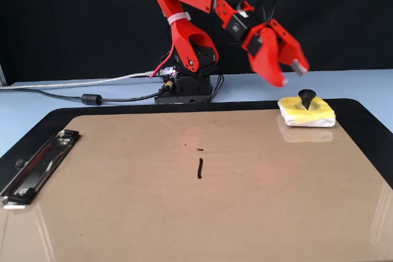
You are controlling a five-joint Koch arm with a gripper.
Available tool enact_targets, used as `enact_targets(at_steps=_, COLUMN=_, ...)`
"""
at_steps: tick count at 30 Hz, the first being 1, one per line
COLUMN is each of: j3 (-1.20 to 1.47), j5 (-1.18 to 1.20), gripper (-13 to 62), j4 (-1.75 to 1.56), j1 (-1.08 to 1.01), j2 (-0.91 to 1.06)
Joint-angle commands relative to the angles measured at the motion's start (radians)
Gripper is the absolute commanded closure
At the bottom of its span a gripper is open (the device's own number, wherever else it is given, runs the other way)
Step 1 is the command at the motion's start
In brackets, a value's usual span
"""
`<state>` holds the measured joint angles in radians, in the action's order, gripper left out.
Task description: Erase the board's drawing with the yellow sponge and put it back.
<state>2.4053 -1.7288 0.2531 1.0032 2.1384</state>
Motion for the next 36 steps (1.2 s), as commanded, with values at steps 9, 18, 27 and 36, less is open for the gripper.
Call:
enact_targets(at_steps=9, j3=0.006, j5=-0.012, gripper=16.5, j4=-0.193, j1=0.106, j2=-0.135)
enact_targets(at_steps=18, j3=0.011, j5=0.011, gripper=16.5, j4=-0.195, j1=0.104, j2=-0.206)
enact_targets(at_steps=27, j3=0.078, j5=0.035, gripper=16.6, j4=-0.287, j1=0.106, j2=-0.230)
enact_targets(at_steps=36, j3=0.075, j5=0.048, gripper=16.5, j4=-0.396, j1=0.106, j2=-0.350)
